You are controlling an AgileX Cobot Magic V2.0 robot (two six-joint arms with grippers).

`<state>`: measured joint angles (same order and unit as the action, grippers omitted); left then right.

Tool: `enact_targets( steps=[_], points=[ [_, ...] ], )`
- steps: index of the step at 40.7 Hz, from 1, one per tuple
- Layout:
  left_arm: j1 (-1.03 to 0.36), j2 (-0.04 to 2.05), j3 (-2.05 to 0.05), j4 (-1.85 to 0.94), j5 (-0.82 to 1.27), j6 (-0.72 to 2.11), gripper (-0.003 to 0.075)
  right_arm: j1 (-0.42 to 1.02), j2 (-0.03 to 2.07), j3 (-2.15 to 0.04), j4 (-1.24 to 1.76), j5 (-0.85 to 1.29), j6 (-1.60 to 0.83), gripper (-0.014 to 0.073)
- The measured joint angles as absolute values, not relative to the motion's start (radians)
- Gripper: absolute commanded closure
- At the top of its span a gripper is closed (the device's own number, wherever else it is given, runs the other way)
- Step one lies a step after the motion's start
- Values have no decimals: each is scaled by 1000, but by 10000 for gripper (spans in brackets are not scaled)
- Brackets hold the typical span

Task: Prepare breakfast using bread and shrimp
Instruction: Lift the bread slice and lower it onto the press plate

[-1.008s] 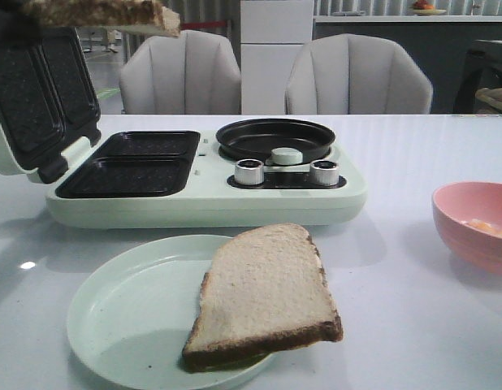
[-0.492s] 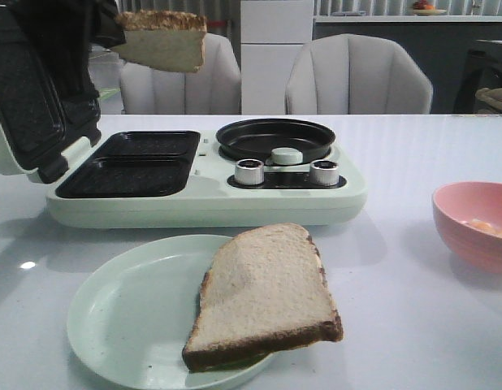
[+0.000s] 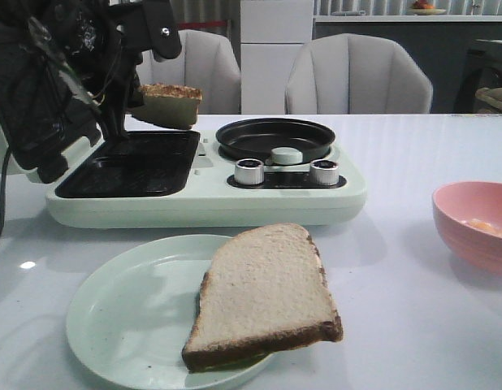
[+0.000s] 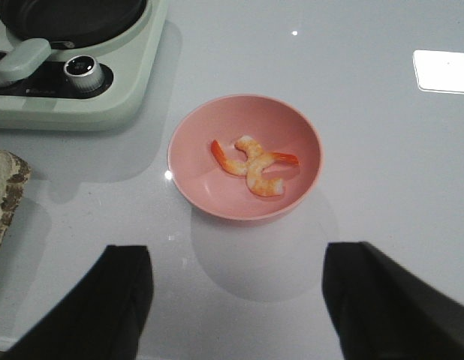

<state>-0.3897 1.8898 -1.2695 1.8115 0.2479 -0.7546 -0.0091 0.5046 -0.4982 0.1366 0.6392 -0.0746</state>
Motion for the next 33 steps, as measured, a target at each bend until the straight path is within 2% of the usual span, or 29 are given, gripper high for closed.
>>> enact_targets(
  steps=[17, 20, 27, 30, 33],
  points=[
    [-314, 1988, -1315, 1826, 155, -738, 603, -9, 505, -498, 137, 639, -75, 12],
    [-305, 2006, -1317, 1827, 155, -735, 534, -9, 505, -498, 137, 639, -75, 12],
    [-303, 2022, -1317, 1828, 155, -732, 259, -9, 505, -498, 137, 639, -75, 12],
    [-303, 2022, -1317, 1830, 163, -730, 199, -9, 505, -498, 137, 639, -75, 12],
    [-303, 2020, -1321, 1830, 174, -728, 202, -9, 505, -498, 137, 639, -75, 12]
  ],
)
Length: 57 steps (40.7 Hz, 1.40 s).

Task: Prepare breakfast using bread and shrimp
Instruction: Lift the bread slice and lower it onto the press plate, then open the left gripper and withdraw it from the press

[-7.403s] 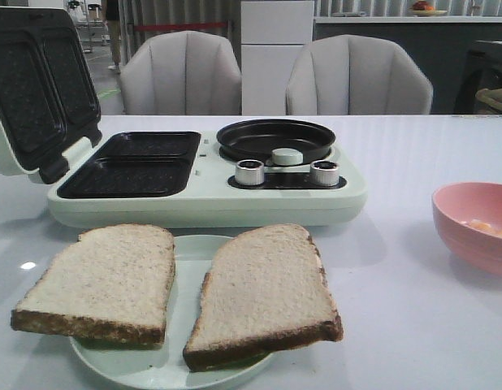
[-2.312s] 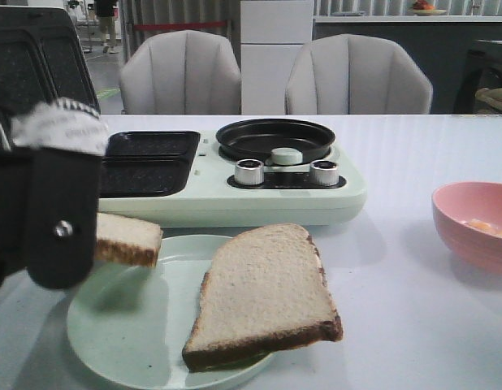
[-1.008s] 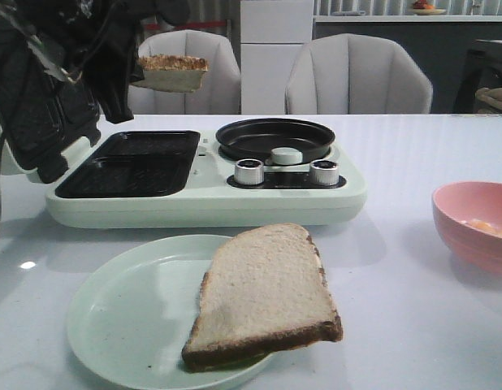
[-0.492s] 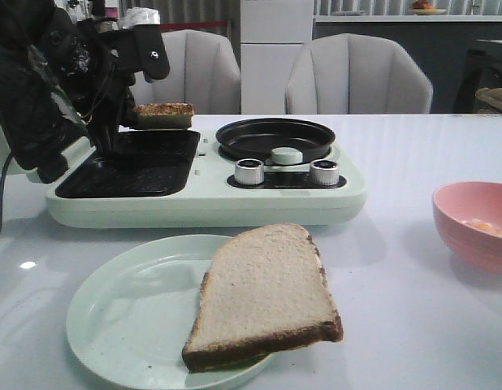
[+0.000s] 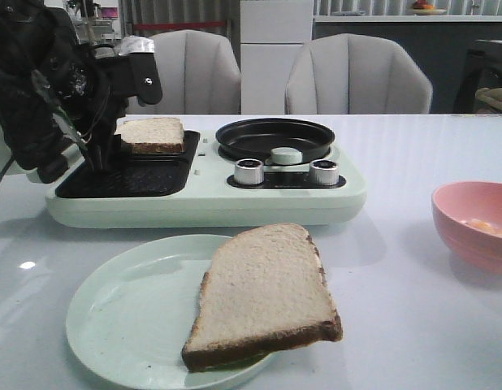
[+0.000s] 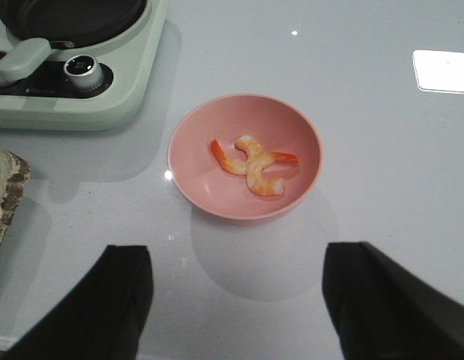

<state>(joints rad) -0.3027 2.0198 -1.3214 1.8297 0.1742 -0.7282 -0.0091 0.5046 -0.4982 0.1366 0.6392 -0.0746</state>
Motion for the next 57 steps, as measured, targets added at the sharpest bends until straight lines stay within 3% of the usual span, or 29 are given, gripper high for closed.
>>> enact_targets(
  steps=[27, 46, 57],
  points=[
    [-360, 1735, -1120, 1832, 89, -764, 213, -9, 505, -498, 137, 639, -75, 12],
    [-655, 1286, -803, 1832, 97, -1301, 214, -9, 505, -498, 137, 639, -75, 12],
    [-680, 1161, -688, 1832, -11, -1512, 213, -9, 505, -498, 137, 639, -75, 12]
  ],
)
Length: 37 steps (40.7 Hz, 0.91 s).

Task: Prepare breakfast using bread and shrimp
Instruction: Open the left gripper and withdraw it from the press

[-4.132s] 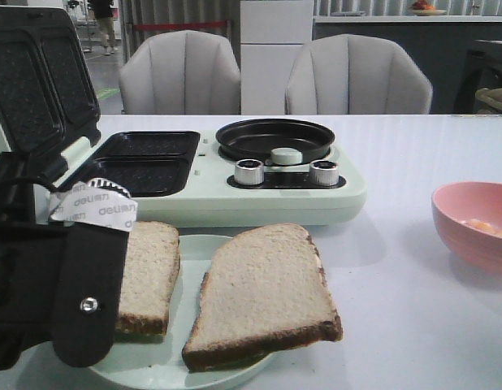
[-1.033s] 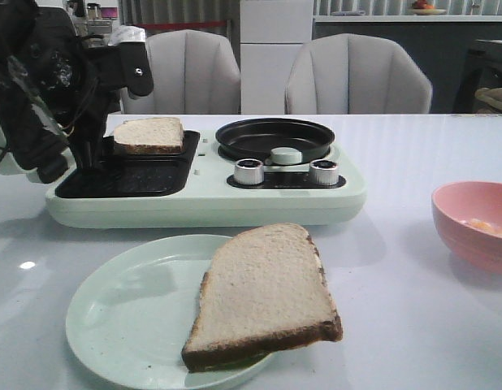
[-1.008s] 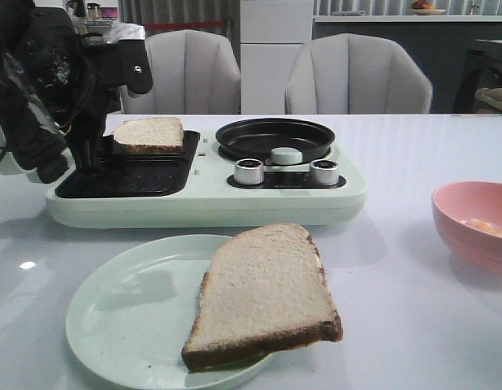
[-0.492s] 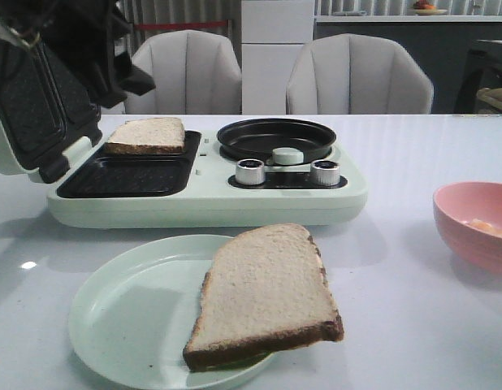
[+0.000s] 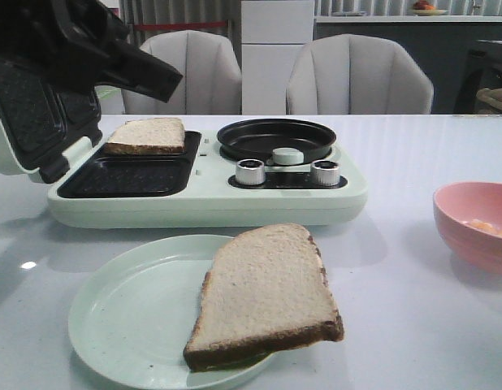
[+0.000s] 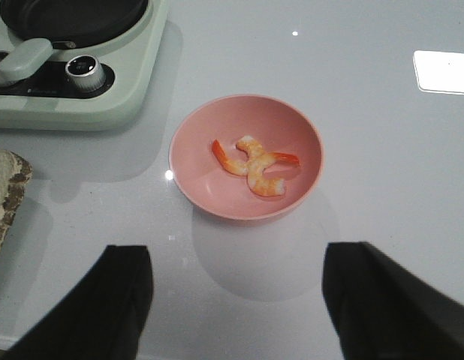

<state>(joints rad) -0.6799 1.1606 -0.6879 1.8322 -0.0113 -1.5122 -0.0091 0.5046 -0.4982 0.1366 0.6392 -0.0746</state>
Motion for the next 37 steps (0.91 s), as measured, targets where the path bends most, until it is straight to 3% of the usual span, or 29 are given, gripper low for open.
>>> enact_targets(
  steps=[6, 17, 25, 37],
  points=[
    [-680, 1146, -672, 1837, -25, -1494, 213, -9, 505, -498, 137, 639, -75, 12],
    [-680, 1146, -657, 1831, 228, -1429, 213, -9, 505, -498, 137, 639, -75, 12],
    [-673, 1146, -657, 1811, 216, -1409, 214, -9, 505, -498, 137, 639, -75, 12],
    [-650, 1126, -657, 879, 280, -511, 213, -9, 505, -498, 136, 639, -75, 12]
  ],
)
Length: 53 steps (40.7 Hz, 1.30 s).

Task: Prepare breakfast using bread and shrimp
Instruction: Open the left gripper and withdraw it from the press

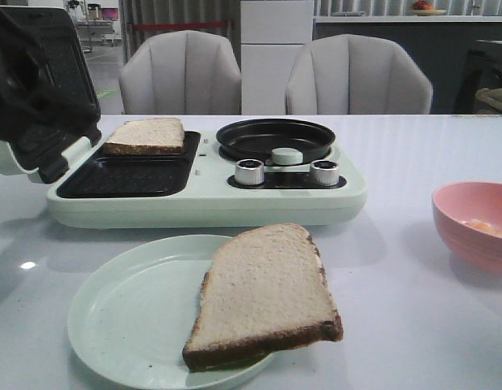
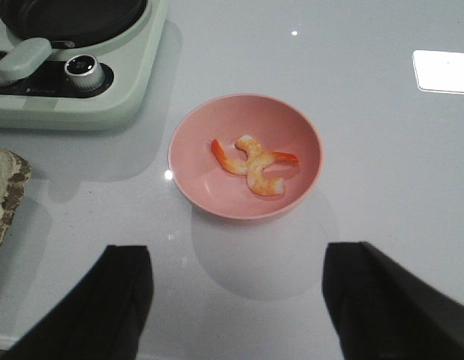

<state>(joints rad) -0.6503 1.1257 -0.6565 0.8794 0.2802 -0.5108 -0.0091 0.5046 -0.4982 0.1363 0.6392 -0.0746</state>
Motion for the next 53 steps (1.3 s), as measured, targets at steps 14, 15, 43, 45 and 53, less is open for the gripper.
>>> enact_targets(
  steps=[14, 15, 43, 45, 53],
  points=[
    [-595, 864, -657, 281, 412, -140, 214, -9, 505, -498, 136, 639, -75, 12],
    [-587, 845, -655, 274, 420, -140, 214, -9, 505, -498, 134, 639, -75, 12],
    [-564, 523, -506, 137, 447, -140, 213, -9, 505, -498, 134, 637, -75, 11],
    [-564, 523, -506, 137, 447, -140, 213, -9, 505, -498, 134, 637, -75, 11],
    [-564, 523, -506, 136, 447, -140, 213, -9, 505, -498, 141, 637, -75, 11]
  ],
)
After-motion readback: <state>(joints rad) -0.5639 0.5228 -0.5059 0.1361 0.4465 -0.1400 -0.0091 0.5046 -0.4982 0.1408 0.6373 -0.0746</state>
